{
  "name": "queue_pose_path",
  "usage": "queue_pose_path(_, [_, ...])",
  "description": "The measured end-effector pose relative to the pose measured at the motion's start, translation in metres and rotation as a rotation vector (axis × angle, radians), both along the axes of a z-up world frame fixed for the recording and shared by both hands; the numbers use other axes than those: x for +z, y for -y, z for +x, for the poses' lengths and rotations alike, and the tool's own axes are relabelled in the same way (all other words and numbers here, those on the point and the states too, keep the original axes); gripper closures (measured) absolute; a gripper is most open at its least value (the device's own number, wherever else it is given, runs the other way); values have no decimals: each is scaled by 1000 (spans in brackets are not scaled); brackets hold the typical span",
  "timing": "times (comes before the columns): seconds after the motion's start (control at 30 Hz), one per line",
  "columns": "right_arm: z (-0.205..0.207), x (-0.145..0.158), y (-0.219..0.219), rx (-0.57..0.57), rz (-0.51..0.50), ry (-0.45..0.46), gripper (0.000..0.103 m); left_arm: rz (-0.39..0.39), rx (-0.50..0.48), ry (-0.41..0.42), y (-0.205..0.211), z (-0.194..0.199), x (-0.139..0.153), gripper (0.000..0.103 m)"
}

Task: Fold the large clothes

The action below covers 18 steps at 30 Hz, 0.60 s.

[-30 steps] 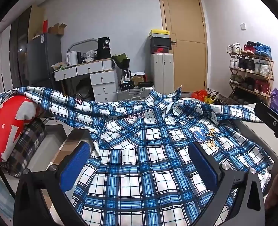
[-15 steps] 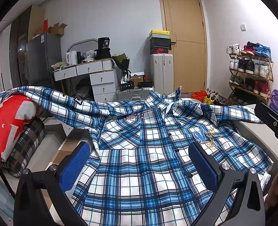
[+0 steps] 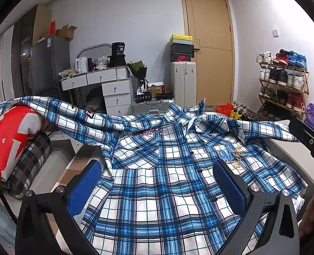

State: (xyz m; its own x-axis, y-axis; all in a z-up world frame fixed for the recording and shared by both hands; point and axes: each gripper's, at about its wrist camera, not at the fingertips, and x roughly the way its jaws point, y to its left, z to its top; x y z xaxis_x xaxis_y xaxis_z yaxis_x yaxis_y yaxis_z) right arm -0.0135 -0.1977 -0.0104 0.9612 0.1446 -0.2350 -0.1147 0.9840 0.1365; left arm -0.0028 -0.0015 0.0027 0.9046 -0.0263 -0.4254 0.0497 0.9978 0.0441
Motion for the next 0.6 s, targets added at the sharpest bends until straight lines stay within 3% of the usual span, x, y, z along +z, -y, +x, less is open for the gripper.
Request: queue_pose_path(0.6, [-1,0,2,-2,9,5,0,1,1,3,-1,0,0,1])
